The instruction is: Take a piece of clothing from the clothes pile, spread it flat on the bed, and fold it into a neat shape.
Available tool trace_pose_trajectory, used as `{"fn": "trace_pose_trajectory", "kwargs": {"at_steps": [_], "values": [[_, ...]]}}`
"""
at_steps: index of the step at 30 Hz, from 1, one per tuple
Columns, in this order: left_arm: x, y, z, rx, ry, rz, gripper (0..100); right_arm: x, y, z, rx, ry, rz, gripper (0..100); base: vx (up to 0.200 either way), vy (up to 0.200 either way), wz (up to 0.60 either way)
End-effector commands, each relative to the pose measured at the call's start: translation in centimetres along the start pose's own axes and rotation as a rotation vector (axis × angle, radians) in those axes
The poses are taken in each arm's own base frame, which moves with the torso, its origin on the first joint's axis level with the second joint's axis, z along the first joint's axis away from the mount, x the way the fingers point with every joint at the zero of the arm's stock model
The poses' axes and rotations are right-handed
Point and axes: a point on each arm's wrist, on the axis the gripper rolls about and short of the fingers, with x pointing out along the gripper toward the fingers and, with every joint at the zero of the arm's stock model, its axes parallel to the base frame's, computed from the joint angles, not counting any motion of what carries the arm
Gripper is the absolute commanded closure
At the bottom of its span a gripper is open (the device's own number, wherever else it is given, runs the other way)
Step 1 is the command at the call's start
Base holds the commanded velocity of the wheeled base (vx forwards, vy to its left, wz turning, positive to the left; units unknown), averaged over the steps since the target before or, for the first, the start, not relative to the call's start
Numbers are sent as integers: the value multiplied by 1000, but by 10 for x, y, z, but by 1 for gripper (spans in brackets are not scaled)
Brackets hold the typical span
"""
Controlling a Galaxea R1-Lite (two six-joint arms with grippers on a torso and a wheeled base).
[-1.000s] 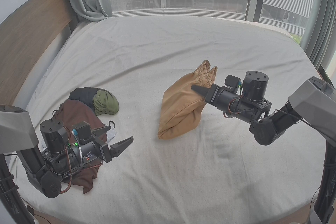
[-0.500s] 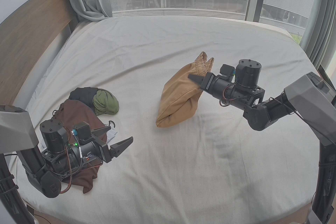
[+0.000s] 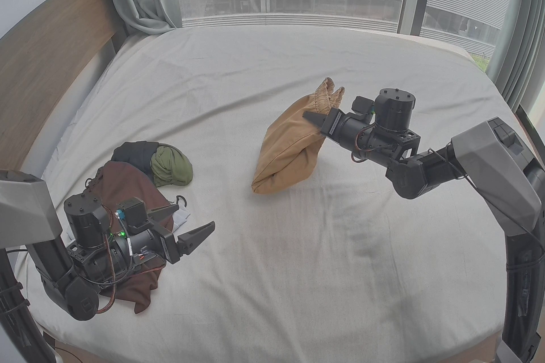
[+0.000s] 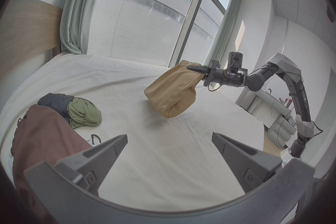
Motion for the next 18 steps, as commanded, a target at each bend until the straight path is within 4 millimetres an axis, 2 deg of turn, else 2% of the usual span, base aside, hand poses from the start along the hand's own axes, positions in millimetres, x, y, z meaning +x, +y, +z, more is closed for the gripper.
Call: {"fn": "trace_pose_trajectory", "kwargs": {"at_steps": [1,5,12,15,18], "values": [[-1,1,-1,-2,2,4,0,7,-11,-10,7,15,-13,100,0,0,0],[0,2,-1,-3,4,6,0,12,-48,-24,21,32,-74,100,0,0,0],[-1,2,-2,-4,6,5,0,2,-81,-35,42,50,-150,100,0,0,0],[-1,2,-2,-4,6,5,0,-7,-99,-52,41,67,-206,100,0,0,0],[-1,2,-2,-4,6,5,0,-16,-109,-72,46,79,-219,100,0,0,0]]}}
